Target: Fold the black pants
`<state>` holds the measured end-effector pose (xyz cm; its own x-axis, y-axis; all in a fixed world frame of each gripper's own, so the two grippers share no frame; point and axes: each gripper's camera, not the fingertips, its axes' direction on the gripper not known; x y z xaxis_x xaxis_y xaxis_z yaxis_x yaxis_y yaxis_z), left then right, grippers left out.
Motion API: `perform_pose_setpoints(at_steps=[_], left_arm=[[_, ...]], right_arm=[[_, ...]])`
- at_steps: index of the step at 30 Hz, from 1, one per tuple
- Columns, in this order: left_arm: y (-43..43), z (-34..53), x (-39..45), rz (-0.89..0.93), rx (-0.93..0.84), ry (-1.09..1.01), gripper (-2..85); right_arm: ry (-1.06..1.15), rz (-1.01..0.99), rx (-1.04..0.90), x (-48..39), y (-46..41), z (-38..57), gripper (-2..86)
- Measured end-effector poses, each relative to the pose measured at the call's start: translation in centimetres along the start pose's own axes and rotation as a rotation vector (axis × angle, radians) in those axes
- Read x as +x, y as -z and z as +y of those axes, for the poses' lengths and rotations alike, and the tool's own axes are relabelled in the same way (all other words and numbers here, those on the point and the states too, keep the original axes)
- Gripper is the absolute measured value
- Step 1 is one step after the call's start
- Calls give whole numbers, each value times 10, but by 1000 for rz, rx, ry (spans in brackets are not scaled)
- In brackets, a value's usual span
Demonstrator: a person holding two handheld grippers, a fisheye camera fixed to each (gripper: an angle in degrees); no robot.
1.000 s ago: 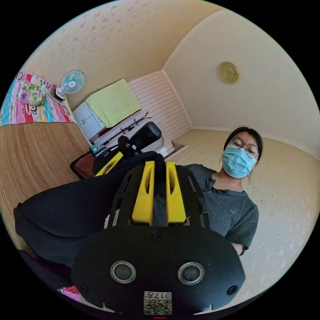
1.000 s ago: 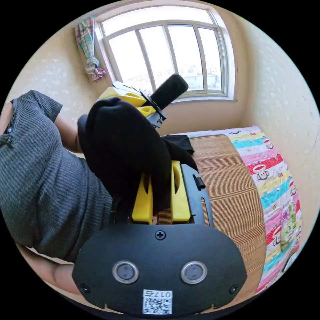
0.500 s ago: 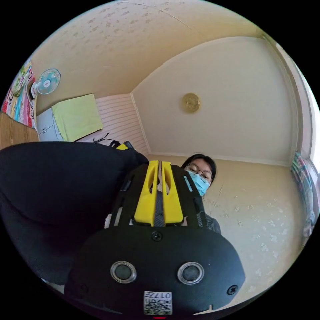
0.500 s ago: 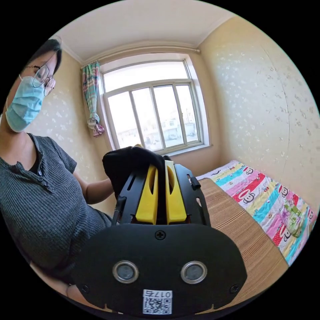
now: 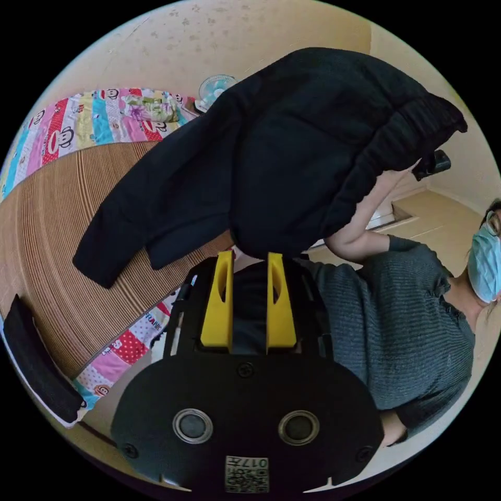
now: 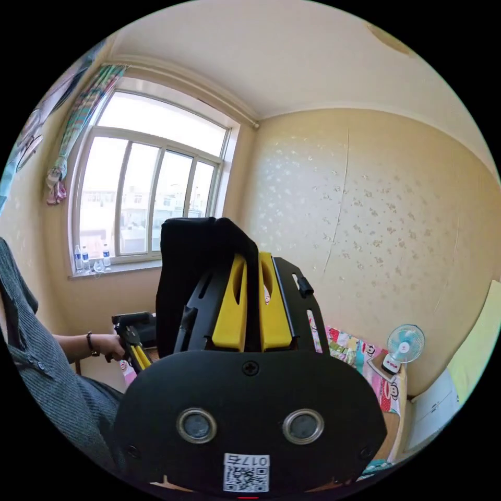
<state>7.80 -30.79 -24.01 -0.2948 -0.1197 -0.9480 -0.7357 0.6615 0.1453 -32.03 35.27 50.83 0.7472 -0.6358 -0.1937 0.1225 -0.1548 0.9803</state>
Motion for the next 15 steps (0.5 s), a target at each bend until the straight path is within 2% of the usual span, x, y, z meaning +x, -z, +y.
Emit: perform_pose_setpoints(at_steps=[3,5,7,8,9,12,15], left_arm=[[-35,1,13,-208,-65,25,185],[-52,-1,37,-244,-45,-78,214],[-69,0,92,-222,0,-347,229],[-72,1,106,-229,18,-406,229],[-76,4,129,-269,72,-479,229],[-79,9,164,-373,302,-459,210],[-64,25,180,-563,616,-318,111]], right_arm=[[-21,-5,29,4,17,-20,36],[-28,-12,33,7,25,-30,35],[-39,74,19,9,31,-44,35],[-42,99,18,10,33,-47,35],[-46,137,20,12,37,-52,35],[-68,166,46,22,51,-60,34],[-105,190,78,39,67,-60,34]])
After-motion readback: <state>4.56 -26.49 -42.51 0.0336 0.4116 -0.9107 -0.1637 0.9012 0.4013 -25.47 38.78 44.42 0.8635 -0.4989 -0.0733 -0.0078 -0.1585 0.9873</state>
